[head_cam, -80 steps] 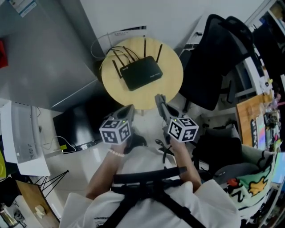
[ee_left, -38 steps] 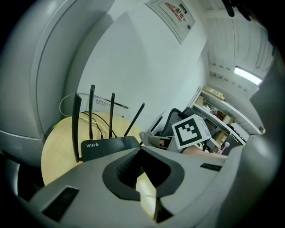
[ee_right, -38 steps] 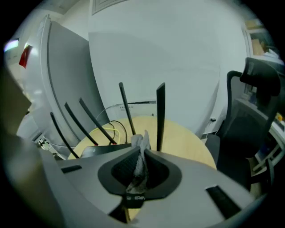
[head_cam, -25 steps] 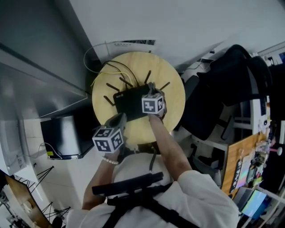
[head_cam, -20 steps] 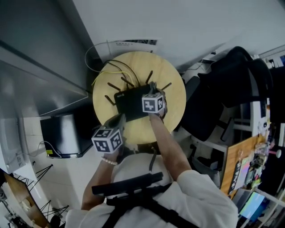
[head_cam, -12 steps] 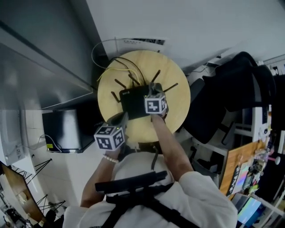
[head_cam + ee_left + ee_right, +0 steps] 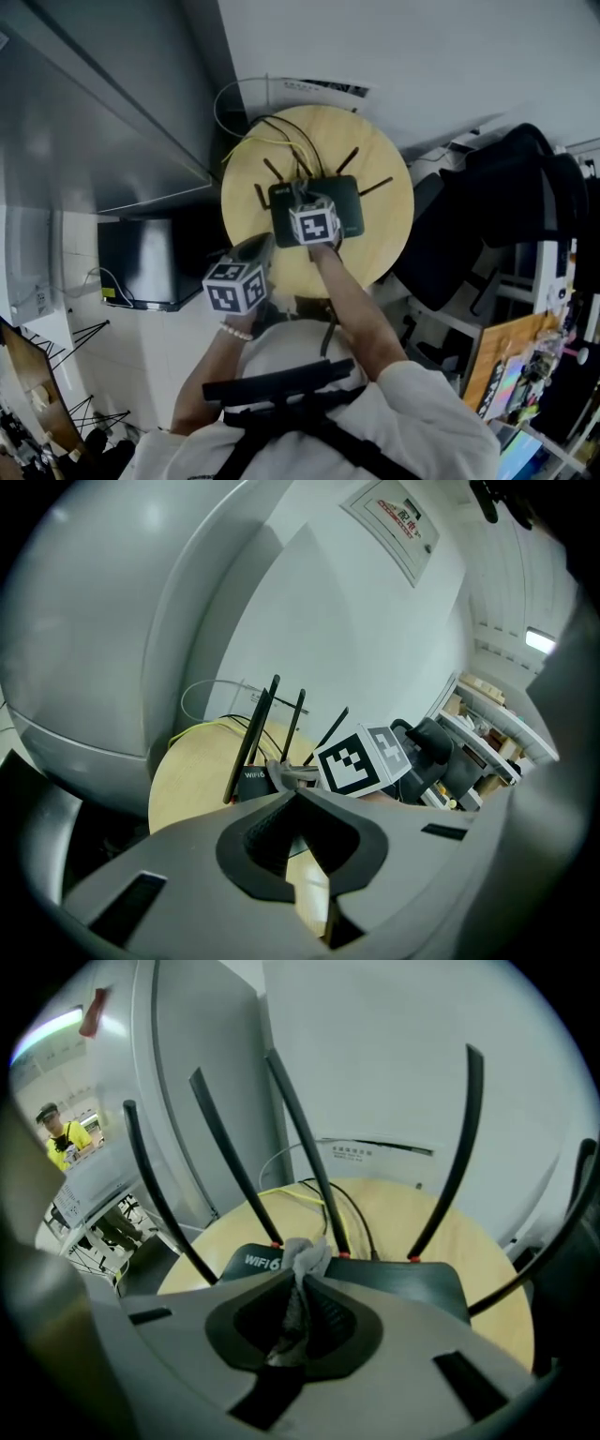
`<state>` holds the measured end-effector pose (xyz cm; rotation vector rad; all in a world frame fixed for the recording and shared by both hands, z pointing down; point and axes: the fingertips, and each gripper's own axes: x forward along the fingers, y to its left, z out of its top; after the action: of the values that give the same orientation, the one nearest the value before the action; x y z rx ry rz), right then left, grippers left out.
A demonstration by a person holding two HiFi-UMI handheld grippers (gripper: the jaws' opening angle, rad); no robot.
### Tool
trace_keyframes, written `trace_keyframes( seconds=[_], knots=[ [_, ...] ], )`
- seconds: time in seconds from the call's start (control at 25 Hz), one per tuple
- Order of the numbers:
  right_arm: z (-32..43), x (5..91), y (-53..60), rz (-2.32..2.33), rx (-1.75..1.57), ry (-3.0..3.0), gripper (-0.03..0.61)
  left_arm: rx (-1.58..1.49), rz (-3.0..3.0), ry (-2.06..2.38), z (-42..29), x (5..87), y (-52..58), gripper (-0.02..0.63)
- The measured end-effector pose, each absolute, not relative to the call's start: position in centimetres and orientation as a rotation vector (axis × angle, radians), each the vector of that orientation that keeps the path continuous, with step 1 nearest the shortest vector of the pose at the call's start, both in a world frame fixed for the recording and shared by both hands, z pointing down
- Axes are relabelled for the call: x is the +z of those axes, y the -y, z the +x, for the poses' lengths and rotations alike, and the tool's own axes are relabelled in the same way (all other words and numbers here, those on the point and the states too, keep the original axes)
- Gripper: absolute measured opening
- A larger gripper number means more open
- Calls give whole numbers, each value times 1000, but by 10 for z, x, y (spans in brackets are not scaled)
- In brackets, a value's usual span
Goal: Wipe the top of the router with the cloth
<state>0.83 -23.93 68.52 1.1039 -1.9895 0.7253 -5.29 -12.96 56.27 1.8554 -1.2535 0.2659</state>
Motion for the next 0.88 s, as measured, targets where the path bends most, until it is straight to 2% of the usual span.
trace_keyframes(
  seconds=[0.48,0.88],
  knots=[
    [-49,689,222,942,723,2053,40,246,1802,1317,-81,562,111,-3],
    [-57,675,210,910,778,2083,40,247,1813,1306,-79,560,115,-3]
  ],
)
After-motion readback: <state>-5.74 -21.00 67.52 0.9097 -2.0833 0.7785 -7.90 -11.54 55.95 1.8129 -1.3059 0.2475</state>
